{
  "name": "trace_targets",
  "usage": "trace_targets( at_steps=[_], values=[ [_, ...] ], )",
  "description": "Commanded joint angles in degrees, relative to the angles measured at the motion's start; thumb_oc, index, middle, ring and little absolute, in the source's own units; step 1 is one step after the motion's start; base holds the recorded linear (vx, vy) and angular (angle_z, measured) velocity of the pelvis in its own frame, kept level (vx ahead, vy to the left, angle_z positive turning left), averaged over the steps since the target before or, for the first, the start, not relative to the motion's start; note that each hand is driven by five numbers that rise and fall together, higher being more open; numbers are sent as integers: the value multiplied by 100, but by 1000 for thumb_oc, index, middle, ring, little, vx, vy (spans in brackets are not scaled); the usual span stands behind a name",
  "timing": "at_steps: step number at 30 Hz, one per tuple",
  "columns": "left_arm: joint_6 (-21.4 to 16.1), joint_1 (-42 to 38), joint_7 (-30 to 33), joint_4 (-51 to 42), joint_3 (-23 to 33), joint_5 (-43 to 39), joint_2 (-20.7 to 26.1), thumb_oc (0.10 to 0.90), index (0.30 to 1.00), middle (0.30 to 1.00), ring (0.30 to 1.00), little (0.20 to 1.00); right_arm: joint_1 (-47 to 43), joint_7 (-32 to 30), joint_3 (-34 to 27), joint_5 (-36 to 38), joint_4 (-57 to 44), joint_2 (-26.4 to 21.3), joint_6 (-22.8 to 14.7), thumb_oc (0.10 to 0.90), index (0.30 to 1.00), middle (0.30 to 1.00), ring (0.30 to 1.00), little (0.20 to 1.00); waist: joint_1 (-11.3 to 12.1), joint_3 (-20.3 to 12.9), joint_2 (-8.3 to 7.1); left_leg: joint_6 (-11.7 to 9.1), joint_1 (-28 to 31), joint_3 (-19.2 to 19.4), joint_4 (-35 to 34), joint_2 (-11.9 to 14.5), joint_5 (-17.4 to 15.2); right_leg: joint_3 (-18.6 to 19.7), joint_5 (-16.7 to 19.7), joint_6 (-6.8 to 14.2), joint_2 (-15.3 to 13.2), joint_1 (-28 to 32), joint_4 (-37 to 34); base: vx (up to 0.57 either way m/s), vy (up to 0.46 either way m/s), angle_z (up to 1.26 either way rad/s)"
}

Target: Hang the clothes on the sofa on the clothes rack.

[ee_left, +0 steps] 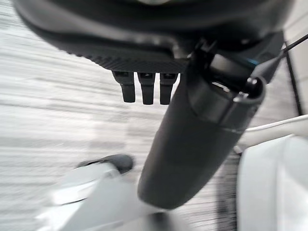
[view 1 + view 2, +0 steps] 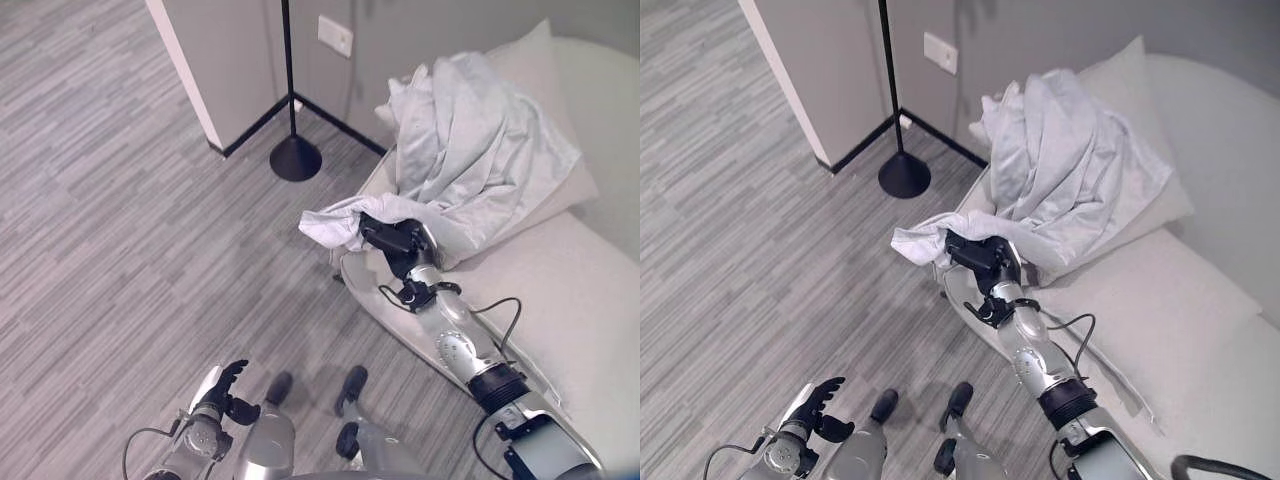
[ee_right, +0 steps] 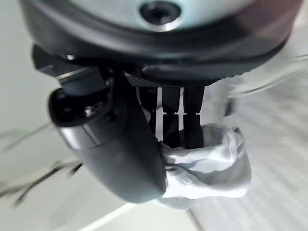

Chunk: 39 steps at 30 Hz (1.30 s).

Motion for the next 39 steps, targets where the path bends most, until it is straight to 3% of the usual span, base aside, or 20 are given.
trace_targets(
  at_steps=[1,4,9,12,14,20,27,30,39],
  values=[
    [-205,9,11,-429,16,-544,244,800,900,900,900,900,-625,284,-26,-159,-716,155,-417,400,300,300,300,300,200,-820,134,-55,190,37,-568,152,386,410,-517,509,-390,717,20,32,49,-7],
    [-206,218,-96,-1129,263,-1004,354,800,900,900,900,900,-1051,159,-114,-99,-868,82,-435,400,300,300,300,300,212,-986,115,-36,306,40,-568,142,378,449,-531,492,-402,825,20,9,7,-1],
    [-258,349,-34,-2422,707,-1442,683,800,900,900,900,900,-2482,-235,-259,-145,-911,-383,-539,400,300,300,300,300,225,-1221,54,-26,493,105,-568,158,321,515,-582,446,-383,1028,20,-10,9,-9],
    [-274,391,-8,-2715,850,-1551,744,800,900,900,900,900,-2962,-392,-272,-122,-842,-438,-595,400,300,300,300,300,207,-1280,31,-27,576,157,-568,175,294,560,-593,432,-361,1100,20,3,2,-10],
    [-283,440,50,-3167,1067,-1792,810,800,900,900,900,900,-3808,-609,-240,-22,-443,-576,-619,400,300,300,300,300,194,-1380,-27,-23,666,189,-568,197,267,627,-607,416,-341,1170,20,6,-7,-11],
    [-277,488,223,-3714,1296,-1794,929,800,900,900,900,900,-5382,-836,118,431,690,-403,-615,400,300,300,300,300,180,-1558,-164,-26,807,227,-568,237,197,698,-643,395,-292,1289,20,16,-15,-11],
    [-484,224,573,-3941,1397,-1522,1094,800,900,900,900,900,-6070,-923,314,669,834,-254,-860,400,300,300,300,300,146,-1646,-249,-38,895,176,-568,244,160,672,-693,374,-265,1403,20,11,-7,-1],
    [-577,38,888,-4166,1505,-1028,1318,800,900,900,900,900,-6268,-907,328,943,768,-233,-1086,400,300,300,300,300,147,-1696,-285,-53,932,143,-568,258,140,651,-722,369,-254,1442,20,9,-6,3],
    [-819,-334,1269,-5326,1890,-573,1782,800,900,900,900,900,-6589,-783,388,1483,727,94,-1433,400,300,300,300,300,205,-1808,-379,-64,965,113,-568,269,107,664,-743,356,-221,1461,20,0,0,0]
  ],
)
